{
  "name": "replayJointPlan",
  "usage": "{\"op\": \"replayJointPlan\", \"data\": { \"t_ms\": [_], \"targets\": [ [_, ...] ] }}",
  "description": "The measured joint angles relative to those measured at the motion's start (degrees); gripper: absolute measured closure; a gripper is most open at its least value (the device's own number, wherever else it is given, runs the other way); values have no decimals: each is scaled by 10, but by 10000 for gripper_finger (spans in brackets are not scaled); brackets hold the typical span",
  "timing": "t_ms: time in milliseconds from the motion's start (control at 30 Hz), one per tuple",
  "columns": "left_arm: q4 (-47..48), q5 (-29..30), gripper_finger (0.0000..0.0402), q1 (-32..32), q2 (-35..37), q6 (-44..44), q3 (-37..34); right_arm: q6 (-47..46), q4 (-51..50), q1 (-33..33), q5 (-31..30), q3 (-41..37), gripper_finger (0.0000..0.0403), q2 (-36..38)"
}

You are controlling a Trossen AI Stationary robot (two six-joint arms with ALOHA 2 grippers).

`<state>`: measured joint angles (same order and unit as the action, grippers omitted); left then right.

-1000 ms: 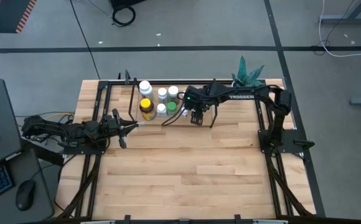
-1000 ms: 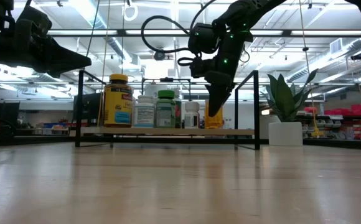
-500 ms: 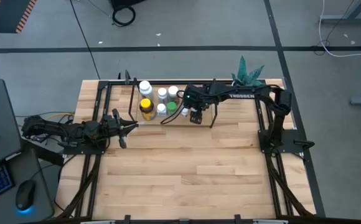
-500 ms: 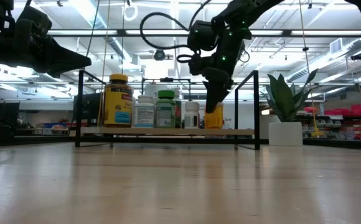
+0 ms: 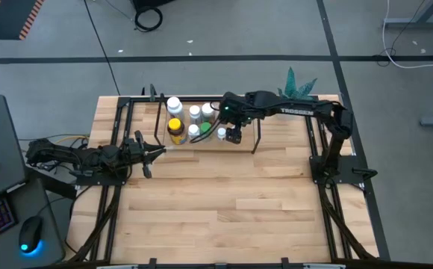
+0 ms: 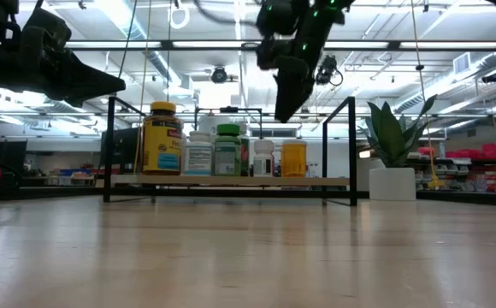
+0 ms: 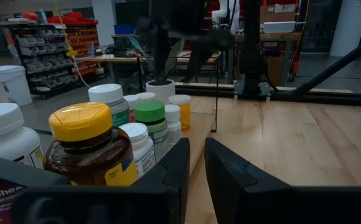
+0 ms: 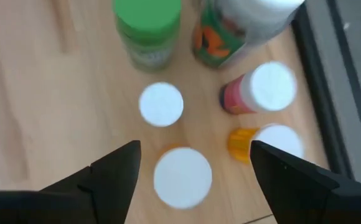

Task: Pick and place medicine bottles onto shelf by color
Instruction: Return to Home Position

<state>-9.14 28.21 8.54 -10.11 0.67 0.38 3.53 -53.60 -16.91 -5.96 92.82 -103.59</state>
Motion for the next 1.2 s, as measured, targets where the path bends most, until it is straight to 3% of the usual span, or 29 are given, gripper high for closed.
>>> {"op": "replayJointPlan", "data": {
  "t_ms": [167,333,733,1200],
  "targets": [
    [0,0,342,0,0,0,0,-2,13,9,0,-5,97,68],
    [0,0,338,0,0,0,0,-17,86,25,0,-74,101,165],
    [0,0,342,0,0,0,0,-62,372,100,14,-393,101,397],
    [0,0,346,0,0,0,0,-81,602,145,22,-693,101,600]
  ]
}}
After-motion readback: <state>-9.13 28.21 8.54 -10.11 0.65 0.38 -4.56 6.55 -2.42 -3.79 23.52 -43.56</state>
